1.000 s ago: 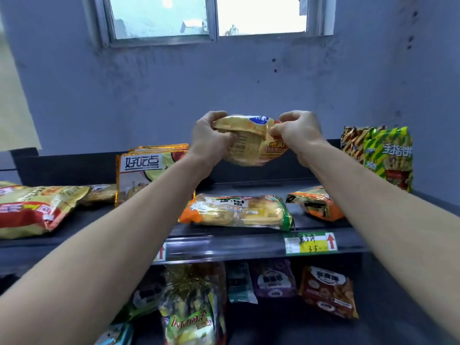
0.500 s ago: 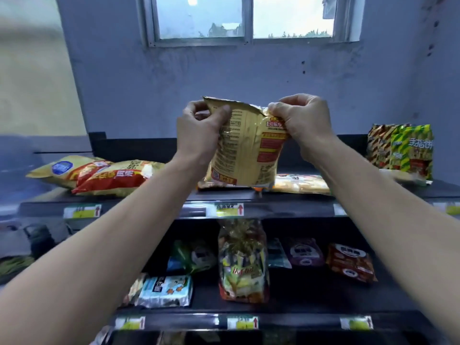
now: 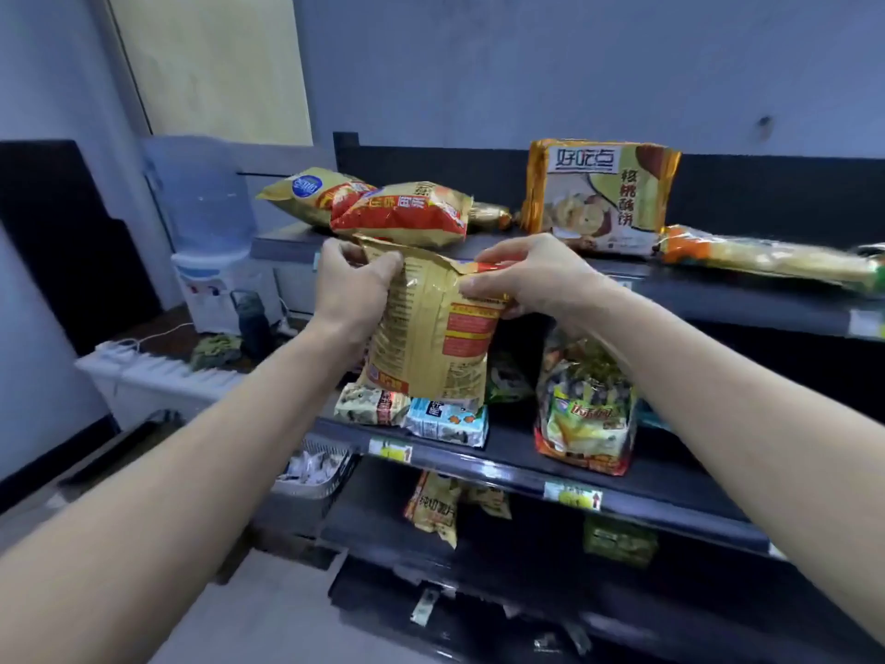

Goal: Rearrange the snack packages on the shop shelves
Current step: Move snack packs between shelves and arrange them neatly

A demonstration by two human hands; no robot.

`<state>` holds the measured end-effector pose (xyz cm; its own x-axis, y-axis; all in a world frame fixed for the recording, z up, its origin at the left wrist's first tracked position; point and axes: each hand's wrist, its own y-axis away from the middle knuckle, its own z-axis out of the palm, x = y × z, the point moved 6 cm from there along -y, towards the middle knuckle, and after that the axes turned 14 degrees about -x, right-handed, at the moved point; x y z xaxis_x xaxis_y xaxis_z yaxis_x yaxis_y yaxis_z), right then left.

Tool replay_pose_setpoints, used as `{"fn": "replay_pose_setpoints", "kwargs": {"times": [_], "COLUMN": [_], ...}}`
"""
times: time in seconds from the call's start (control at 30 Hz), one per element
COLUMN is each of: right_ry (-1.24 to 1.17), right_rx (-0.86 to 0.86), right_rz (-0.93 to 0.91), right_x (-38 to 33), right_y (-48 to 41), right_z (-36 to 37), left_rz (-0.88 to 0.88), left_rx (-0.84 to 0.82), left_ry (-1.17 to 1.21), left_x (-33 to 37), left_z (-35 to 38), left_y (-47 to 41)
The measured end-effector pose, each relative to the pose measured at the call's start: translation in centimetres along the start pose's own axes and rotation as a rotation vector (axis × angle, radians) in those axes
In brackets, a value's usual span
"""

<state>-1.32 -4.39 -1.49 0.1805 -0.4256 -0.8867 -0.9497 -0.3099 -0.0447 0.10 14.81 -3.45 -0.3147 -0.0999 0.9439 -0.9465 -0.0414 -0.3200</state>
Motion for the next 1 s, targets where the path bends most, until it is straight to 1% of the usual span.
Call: {"fn": "replay_pose_setpoints", "kwargs": {"times": [0.07, 0.2, 0.27, 0.37, 0.43, 0.53, 0.6, 0.63, 0.7, 0.73, 0.8, 0.83, 0.9, 1.0], "right_ry": [-0.025, 0.019, 0.039, 0.040, 0.024, 0.026, 0.008, -0.031, -0.164, -0.249, -0.398, -0.434, -0.419, -0.305], "right_rx": [-0.058, -0.070, -0.046, 0.012, 0.044, 0.082, 0.111, 0.125, 0.124, 0.103, 0.046, 0.030, 0.019, -0.025], "right_rz": [0.034, 0.087, 0.110, 0.169, 0.206, 0.259, 0.295, 0.307, 0.340, 0.366, 0.425, 0.448, 0.447, 0.355], "right_x": [2.0, 5.6, 7.4, 9.9, 11.4, 13.2, 14.4, 15.1, 16.1, 16.5, 17.0, 17.2, 17.2, 16.8], "right_y": [-1.2, -3.6, -4.9, -6.7, -7.9, -9.4, -10.2, -10.5, -11.2, -11.5, -12.1, -12.4, -13.1, -15.2], "right_z": [1.7, 3.6, 4.2, 4.7, 5.0, 5.3, 5.2, 5.2, 5.5, 6.0, 7.3, 7.8, 8.1, 8.1], "left_rz": [-0.059, -0.156, -0.212, -0.329, -0.407, -0.457, -0.450, -0.447, -0.454, -0.452, -0.406, -0.363, -0.286, -0.252], "left_rx": [-0.007, -0.088, -0.160, -0.282, -0.337, -0.390, -0.417, -0.457, -0.525, -0.520, -0.440, -0.399, -0.356, -0.348], "left_ry": [-0.036, -0.129, -0.111, -0.225, -0.304, -0.304, -0.367, -0.400, -0.374, -0.358, -0.373, -0.375, -0.336, -0.254], "left_x": [-2.2, -5.7, -7.4, -10.7, -13.0, -15.6, -16.9, -17.7, -19.1, -19.8, -20.7, -21.1, -21.6, -23.0], "left_z": [-0.6, -0.9, -0.5, 0.7, 1.8, 4.0, 5.1, 5.8, 7.3, 7.7, 7.7, 7.5, 6.7, 5.0], "left_y": [0.2, -0.1, -0.7, -1.4, -1.7, -2.1, -2.4, -2.4, -2.1, -2.1, -2.7, -3.3, -4.5, -7.0]}}
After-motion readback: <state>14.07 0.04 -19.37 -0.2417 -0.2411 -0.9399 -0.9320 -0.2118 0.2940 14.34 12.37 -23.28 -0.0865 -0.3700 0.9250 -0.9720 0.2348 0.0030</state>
